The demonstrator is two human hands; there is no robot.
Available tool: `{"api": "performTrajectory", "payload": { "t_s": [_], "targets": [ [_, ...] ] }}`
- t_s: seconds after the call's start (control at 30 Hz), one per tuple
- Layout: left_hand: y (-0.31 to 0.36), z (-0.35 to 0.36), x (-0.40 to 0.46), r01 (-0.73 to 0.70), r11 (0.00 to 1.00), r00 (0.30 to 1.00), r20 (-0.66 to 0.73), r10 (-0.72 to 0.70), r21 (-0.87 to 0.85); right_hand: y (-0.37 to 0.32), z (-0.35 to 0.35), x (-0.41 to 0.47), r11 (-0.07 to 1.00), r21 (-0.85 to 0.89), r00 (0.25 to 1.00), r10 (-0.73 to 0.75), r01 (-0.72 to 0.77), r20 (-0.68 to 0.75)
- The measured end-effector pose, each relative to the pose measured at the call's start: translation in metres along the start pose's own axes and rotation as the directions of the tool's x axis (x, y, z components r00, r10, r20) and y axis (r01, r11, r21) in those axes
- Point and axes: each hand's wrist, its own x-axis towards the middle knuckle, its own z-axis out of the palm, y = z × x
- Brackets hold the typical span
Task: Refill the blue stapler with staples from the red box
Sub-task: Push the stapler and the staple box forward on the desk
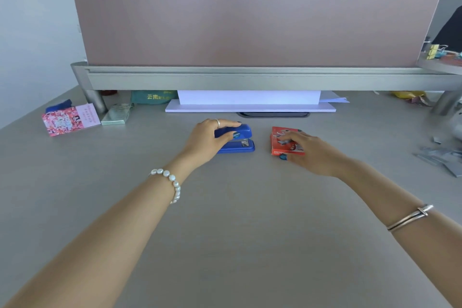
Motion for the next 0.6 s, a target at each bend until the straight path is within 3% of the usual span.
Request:
{"api": "performTrajectory", "payload": {
  "t_s": [0.37,0.6],
  "targets": [
    [-0.005,0.005,0.012,0.003,0.995,1.000,-0.011,-0.001,0.104,0.012,0.002,0.020,1.000,-0.022,0.998,0.000,0.002,0.068],
    [0.004,0.001,0.010,0.040,0.999,0.999,0.003,-0.040,0.019,0.010,-0.001,0.019,0.997,0.071,0.996,-0.014,0.007,0.091]
  ]
}}
